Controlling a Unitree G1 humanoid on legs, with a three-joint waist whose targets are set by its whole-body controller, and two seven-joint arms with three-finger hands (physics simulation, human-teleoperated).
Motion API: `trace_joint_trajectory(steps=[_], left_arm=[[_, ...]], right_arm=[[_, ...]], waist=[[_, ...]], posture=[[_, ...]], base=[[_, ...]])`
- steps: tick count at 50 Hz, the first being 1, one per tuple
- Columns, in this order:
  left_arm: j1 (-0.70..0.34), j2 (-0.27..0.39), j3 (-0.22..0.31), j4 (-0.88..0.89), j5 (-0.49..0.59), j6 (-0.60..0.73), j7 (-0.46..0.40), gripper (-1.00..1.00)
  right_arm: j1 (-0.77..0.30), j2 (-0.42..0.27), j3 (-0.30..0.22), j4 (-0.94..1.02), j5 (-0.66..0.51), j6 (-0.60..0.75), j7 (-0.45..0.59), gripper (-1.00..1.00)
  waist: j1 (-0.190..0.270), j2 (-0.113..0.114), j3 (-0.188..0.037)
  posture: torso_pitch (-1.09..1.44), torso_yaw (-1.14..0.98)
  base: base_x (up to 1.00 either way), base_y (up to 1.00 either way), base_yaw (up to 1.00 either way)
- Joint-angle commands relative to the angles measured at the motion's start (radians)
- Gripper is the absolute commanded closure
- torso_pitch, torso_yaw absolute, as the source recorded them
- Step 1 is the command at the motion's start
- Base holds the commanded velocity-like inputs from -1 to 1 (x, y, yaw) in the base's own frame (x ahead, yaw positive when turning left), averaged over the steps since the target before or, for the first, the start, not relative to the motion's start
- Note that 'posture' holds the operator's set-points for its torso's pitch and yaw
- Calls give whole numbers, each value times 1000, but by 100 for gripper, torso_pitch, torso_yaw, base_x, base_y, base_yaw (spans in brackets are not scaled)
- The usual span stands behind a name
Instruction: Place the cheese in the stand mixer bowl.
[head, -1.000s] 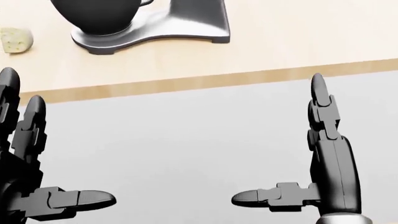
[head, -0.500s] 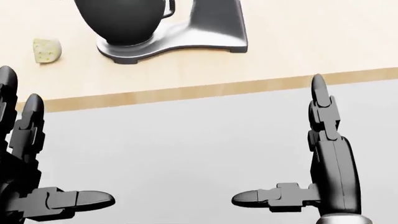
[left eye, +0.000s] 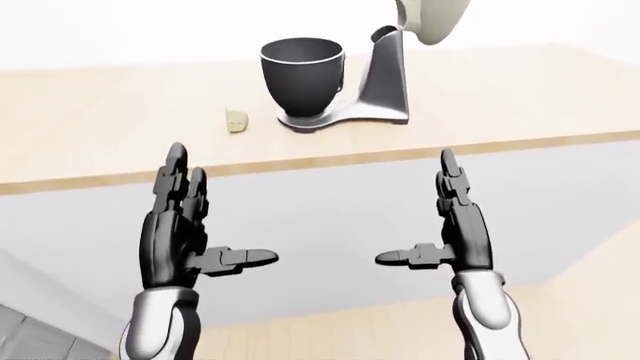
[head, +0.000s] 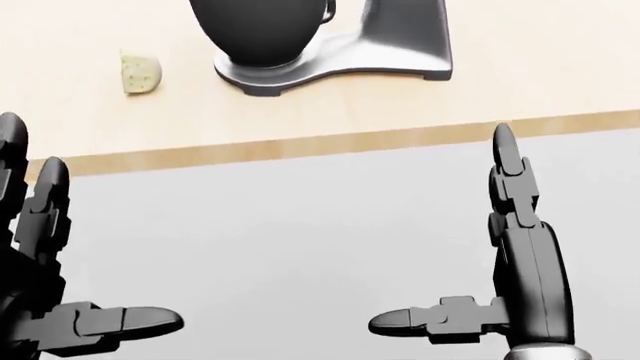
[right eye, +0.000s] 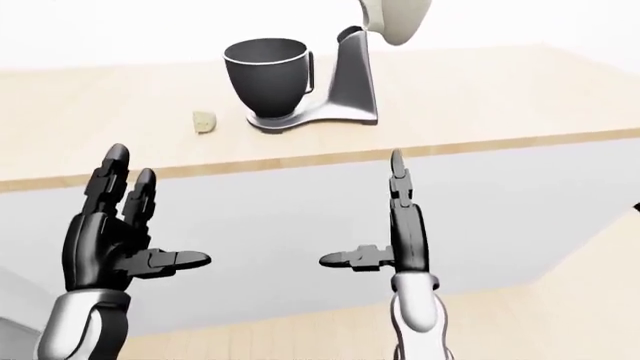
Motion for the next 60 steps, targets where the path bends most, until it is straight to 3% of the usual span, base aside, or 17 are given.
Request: trace_joint_trajectory(steps=[1,6,8,10,16,19,22,24,27,32,34,39,48,52,53,55,60], left_arm=[[-17,2,-5,-37,-5,-34,-6,-100],[-15,1,-5,-39,-5,-34,-7,-100],[-15,1,-4,-39,-5,-34,-7,-100],[-16,2,-4,-39,-6,-33,-7,-100],[-17,2,-3,-37,-6,-33,-7,-100],[-18,2,-3,-37,-6,-32,-6,-100],[-18,2,-3,-34,-6,-35,-7,-100],[-19,2,-3,-35,-6,-34,-7,-100],[-17,2,-4,-34,-5,-37,-7,-100],[-17,2,-3,-31,-6,-41,-7,-100],[-17,2,-3,-33,-7,-39,-7,-100],[-18,2,-2,-39,-8,-34,-5,-100],[-21,3,-2,-37,-7,-34,-5,-100],[-21,3,-2,-36,-7,-36,-5,-100],[-21,3,-1,-36,-7,-35,-5,-100],[-21,4,-1,-39,-8,-34,-5,-100],[-20,3,1,-40,-9,-34,-5,-100]], right_arm=[[-20,-4,-6,-45,-3,-36,-10,-100],[-20,-5,-8,-44,-2,-37,-10,-100],[-19,-5,-9,-44,-1,-40,-10,-100],[-19,-5,-9,-42,-1,-41,-11,-100],[-19,-5,-9,-40,0,-43,-11,-100],[-18,-5,-9,-41,0,-44,-11,-100],[-17,-5,-10,-40,2,-48,-12,-100],[-17,-4,-10,-40,3,-50,-12,-100],[-12,-4,-10,-48,4,-54,-13,-100],[-9,-3,-6,-56,-1,-55,-15,-100],[-8,-3,-5,-59,-2,-56,-16,-100],[-10,-3,-4,-63,-5,-51,-15,-100],[-14,-5,-7,-62,-4,-51,-12,-100],[-14,-4,-7,-60,-4,-52,-13,-100],[-15,-4,-7,-60,-5,-52,-13,-100],[-14,-4,-7,-60,-4,-53,-13,-100],[-12,-4,-8,-59,-4,-55,-14,-100]], waist=[[-3,2,-11],[-8,-80,-20],[-17,-57,-15],[-12,-66,-19],[-9,-8,-10],[-10,82,-30],[0,40,5],[-5,29,-19],[-2,7,-13],[12,-65,-39],[4,-31,-3],[0,53,-14],[5,2,-1],[7,-86,-18],[-4,-57,-9],[1,-65,-2],[-1,-26,2]], posture=[[0,0],[0,0],[0,0],[0,0],[0,0],[0,0],[0,0],[0,0],[0,0],[0,0],[0,0],[0,0],[0,0],[0,0],[0,0],[0,0],[0,0]], base=[[0,19,0],[0,19,0],[0,19,0],[1,19,0],[0,19,0],[0,19,0],[1,13,0],[0,0,0],[1,0,0],[2,0,0],[9,0,0],[12,0,0],[14,0,0],[19,0,0],[20,0,0],[18,0,0],[18,0,0]])
